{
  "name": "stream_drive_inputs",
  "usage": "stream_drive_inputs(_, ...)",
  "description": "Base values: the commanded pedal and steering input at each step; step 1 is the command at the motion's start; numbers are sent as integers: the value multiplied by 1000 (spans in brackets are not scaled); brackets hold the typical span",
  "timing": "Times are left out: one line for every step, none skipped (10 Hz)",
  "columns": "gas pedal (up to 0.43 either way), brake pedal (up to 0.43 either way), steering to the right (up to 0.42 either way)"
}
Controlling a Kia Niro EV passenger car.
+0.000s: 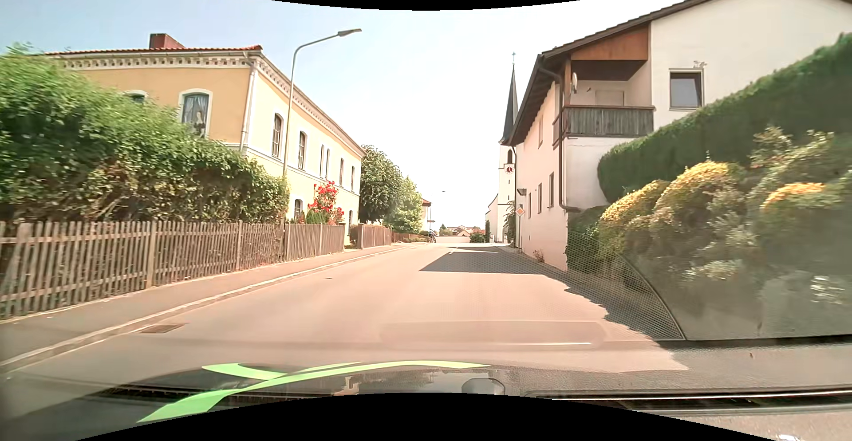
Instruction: Follow the waypoints while adhering to traffic rules and regulations
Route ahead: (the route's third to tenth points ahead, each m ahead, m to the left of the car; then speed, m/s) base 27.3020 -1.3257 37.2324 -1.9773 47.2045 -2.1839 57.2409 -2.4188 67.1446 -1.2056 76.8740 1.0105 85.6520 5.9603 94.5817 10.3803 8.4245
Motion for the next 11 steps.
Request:
stream_drive_inputs(177, 0, 14)
stream_drive_inputs(189, 0, 17)
stream_drive_inputs(197, 0, 21)
stream_drive_inputs(197, 0, 26)
stream_drive_inputs(197, 0, 31)
stream_drive_inputs(197, 0, 33)
stream_drive_inputs(197, 0, 33)
stream_drive_inputs(197, 0, 33)
stream_drive_inputs(197, 0, 33)
stream_drive_inputs(197, 0, 32)
stream_drive_inputs(197, 0, 32)
